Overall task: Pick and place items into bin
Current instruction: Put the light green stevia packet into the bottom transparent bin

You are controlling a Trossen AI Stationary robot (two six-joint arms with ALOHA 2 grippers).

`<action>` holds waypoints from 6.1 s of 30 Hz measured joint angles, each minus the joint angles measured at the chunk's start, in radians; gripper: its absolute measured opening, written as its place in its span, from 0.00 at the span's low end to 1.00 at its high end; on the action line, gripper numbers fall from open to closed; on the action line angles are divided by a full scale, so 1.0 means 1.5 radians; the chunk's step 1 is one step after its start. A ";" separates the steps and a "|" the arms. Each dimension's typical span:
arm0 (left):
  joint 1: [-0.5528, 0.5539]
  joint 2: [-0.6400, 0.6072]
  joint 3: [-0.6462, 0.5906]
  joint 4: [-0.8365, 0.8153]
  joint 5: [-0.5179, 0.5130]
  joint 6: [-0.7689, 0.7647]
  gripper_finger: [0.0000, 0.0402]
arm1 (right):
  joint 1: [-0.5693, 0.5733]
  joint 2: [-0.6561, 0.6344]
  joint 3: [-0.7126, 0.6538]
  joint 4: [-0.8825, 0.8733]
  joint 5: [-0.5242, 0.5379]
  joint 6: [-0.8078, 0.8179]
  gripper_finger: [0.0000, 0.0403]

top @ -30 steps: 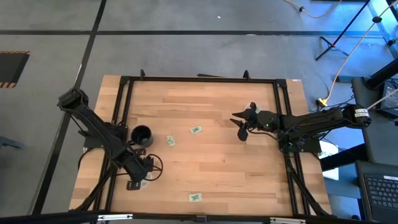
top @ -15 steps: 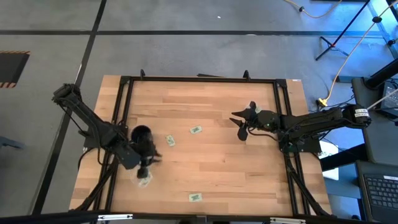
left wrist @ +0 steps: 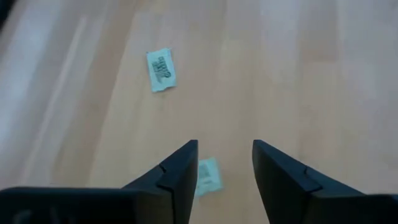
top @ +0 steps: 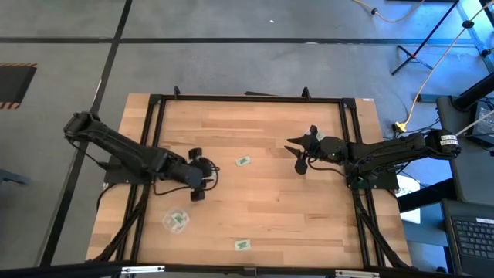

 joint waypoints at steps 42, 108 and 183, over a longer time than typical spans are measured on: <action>0.062 0.271 0.002 -0.001 0.082 0.090 0.33 | 0.000 0.000 -0.001 -0.034 0.000 0.040 0.34; -0.188 -0.128 -0.001 -0.009 0.288 -0.496 0.01 | 0.000 0.001 -0.001 -0.084 0.000 0.077 0.34; -0.026 -0.101 0.000 -0.103 0.003 -0.218 0.22 | 0.000 0.001 -0.001 -0.065 0.000 0.087 0.34</action>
